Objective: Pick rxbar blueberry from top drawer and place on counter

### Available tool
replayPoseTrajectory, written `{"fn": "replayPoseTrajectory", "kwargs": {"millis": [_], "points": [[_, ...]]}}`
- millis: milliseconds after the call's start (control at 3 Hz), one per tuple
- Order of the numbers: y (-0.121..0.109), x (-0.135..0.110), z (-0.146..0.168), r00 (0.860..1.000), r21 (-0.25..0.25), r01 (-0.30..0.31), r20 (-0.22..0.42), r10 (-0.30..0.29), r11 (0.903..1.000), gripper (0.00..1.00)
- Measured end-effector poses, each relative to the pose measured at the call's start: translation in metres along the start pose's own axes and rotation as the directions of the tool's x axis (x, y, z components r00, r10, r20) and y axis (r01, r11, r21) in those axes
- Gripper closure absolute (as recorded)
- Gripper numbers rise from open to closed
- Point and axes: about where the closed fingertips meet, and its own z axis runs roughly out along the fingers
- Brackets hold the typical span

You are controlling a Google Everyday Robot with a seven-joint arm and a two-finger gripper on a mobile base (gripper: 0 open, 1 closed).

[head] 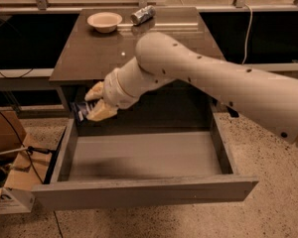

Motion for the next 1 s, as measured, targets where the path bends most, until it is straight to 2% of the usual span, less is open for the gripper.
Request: {"fn": "replayPoseTrajectory", "kwargs": {"millis": [333,667,1000], "points": [[-0.045,-0.022,-0.022,0.999,0.032,0.053,-0.016,-0.052,0.9981,1.0],[-0.058,-0.032,-0.033,0.998,0.069,0.06,-0.006,-0.06,0.9958,1.0],[-0.058,-0.03,-0.033,0.999,0.091,0.05,-0.011,-0.049,0.9946,1.0]]}}
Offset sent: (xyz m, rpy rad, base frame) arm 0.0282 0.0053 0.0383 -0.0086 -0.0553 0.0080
